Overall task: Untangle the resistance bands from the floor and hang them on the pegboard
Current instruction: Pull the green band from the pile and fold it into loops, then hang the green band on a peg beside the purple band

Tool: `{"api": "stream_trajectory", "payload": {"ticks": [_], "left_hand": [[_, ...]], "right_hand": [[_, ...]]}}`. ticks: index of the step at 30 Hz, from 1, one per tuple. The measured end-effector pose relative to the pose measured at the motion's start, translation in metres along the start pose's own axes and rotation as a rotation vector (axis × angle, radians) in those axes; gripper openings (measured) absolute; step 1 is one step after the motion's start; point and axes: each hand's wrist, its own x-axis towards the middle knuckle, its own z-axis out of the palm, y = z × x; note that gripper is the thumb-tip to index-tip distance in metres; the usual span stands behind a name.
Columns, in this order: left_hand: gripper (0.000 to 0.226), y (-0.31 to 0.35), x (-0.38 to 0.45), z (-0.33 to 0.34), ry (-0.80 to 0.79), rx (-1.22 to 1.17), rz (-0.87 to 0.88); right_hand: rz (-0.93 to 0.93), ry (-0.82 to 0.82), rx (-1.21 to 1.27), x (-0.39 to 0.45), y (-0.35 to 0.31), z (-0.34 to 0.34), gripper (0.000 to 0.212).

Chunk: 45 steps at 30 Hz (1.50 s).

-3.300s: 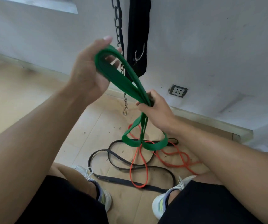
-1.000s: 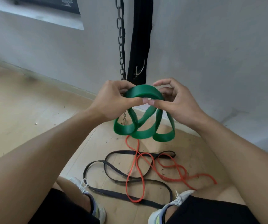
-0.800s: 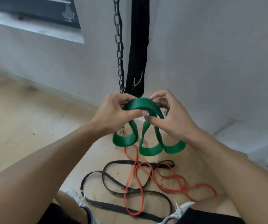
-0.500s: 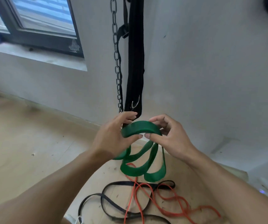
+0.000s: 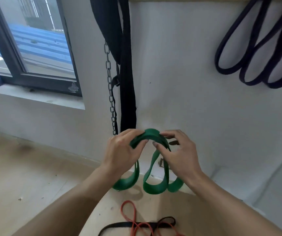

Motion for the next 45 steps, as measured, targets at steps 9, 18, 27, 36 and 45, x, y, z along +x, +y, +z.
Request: {"api": "stream_trajectory", "payload": {"ticks": [9,18,27,36,45], "left_hand": [[0.037,0.042,0.067,-0.005,-0.097,-0.135,0.133],[0.032,0.079,0.144,-0.015,0.149,-0.025,0.369],[0.023,0.138,0.224,-0.039,0.251,-0.029,0.295],[0.029,0.162,0.283,-0.067,0.275,0.155,0.214],[0.039,0.159,0.307,-0.056,0.002,0.373,0.144]], "right_hand": [[0.106,-0.075,0.317,0.042,-0.030,-0.072,0.022],[-0.015,0.049,0.325,0.094,-0.082,-0.133,0.025],[-0.069,0.232,0.398,0.149,-0.143,-0.179,0.020],[-0.129,0.323,0.436,0.214,-0.189,-0.190,0.027],[-0.039,0.297,0.436,0.259,-0.178,-0.179,0.020]]}}
